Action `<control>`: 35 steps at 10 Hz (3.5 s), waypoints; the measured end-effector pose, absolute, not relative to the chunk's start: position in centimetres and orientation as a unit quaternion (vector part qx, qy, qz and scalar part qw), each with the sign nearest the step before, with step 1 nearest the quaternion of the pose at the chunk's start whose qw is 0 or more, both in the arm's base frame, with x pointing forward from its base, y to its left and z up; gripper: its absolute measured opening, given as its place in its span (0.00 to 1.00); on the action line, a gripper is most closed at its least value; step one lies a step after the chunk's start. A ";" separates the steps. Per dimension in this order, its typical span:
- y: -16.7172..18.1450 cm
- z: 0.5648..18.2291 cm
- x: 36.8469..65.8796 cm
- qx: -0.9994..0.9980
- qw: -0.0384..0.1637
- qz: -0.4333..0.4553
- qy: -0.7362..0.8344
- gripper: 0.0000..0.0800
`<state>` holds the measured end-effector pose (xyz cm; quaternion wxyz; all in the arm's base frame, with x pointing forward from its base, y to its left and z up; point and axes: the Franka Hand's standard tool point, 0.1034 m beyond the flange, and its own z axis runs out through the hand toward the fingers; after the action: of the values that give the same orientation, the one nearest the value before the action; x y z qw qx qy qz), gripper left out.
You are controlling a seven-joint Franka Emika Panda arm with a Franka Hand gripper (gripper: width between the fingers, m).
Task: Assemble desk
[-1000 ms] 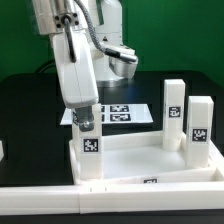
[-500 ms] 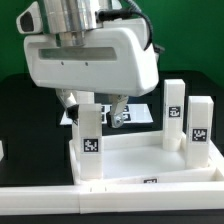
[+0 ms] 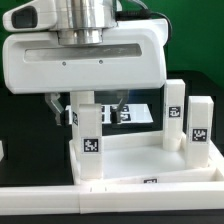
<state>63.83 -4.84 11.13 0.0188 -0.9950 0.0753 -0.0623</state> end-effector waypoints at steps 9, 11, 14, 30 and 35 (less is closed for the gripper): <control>-6.3 10.9 63.4 -0.850 0.054 -0.030 0.523 0.36; -6.2 10.9 63.4 -0.811 0.059 -0.025 0.582 0.36; -5.4 11.1 63.2 -0.643 0.073 0.011 0.762 0.36; -4.6 10.7 63.4 -0.909 0.064 -0.039 0.410 0.69; -4.8 10.6 63.2 -0.833 0.066 -0.023 0.549 0.37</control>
Offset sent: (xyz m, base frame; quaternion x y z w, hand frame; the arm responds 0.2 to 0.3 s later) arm 0.0000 0.0000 0.0000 0.0000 0.0000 0.1938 0.9810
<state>63.16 -4.75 10.61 0.0663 -0.8328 0.5491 -0.0227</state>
